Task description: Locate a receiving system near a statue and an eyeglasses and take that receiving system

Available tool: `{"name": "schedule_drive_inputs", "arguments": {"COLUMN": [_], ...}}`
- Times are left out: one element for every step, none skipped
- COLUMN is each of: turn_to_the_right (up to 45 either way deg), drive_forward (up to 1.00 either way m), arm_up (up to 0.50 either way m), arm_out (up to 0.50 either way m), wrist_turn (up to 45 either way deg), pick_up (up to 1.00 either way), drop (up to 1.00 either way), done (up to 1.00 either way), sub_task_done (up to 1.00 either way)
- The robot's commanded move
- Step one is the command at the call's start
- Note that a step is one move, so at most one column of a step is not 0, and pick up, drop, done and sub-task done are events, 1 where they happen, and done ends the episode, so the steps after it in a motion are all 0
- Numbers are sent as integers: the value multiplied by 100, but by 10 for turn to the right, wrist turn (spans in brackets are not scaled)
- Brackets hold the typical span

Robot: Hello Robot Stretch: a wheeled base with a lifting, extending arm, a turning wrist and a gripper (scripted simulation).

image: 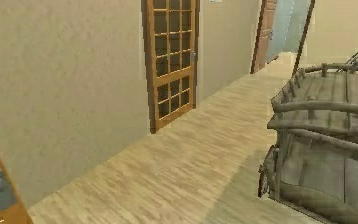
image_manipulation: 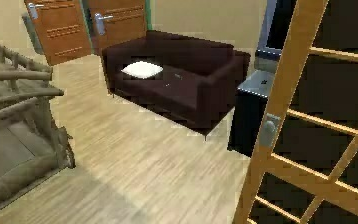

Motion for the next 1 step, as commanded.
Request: {"name": "schedule_drive_inputs", "arguments": {"turn_to_the_right": [0], "drive_forward": [95], "arm_up": [0], "arm_out": [0], "wrist_turn": [0], "pick_up": [0], "drop": [0], "done": [0], "sub_task_done": [0]}}
